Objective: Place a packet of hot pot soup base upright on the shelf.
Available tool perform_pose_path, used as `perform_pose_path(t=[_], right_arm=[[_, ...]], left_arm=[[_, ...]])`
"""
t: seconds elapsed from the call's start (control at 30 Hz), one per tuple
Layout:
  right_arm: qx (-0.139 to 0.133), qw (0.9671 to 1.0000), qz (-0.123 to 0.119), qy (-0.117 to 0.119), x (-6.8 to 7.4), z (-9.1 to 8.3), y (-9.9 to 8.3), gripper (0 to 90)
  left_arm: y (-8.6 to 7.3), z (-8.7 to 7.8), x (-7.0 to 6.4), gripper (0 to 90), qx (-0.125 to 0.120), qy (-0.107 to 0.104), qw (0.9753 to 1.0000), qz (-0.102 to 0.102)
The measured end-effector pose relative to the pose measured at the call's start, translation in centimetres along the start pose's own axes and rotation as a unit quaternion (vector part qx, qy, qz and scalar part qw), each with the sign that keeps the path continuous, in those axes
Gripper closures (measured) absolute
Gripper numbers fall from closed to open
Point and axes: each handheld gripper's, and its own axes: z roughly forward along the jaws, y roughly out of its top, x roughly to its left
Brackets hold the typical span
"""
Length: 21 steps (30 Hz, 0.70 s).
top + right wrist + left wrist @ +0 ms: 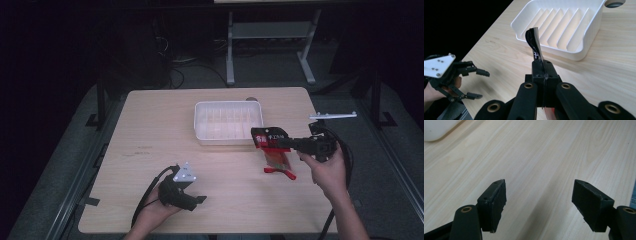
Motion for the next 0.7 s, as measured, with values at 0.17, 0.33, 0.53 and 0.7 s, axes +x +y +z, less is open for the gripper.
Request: perform_pose_path(t=[0.17, 0.33, 0.53, 0.7], right_arm=[[-0.001, 1.0000, -0.005, -0.005, 0.6, 0.4, 0.9, 89.6], [0.002, 0.9999, -0.012, -0.002, 1.2, 1.1, 2.1, 89.5], [-0.009, 0.9998, -0.019, -0.007, 2.0, 1.9, 3.7, 89.5], [-0.016, 0.9994, -0.025, -0.017, 2.4, 2.8, 5.2, 89.5]], left_arm=[[-0.3, 0.0, 0.1, 27.2, -0.001, 0.000, 1.0000, -0.002], [-0.6, 0.1, 0.1, 26.3, 0.003, 0.001, 1.0000, -0.004], [-0.7, -0.2, 0.3, 26.0, -0.001, 0.004, 1.0000, -0.006], [-0.9, -0.4, 0.4, 25.7, -0.004, 0.006, 0.9999, -0.010]])
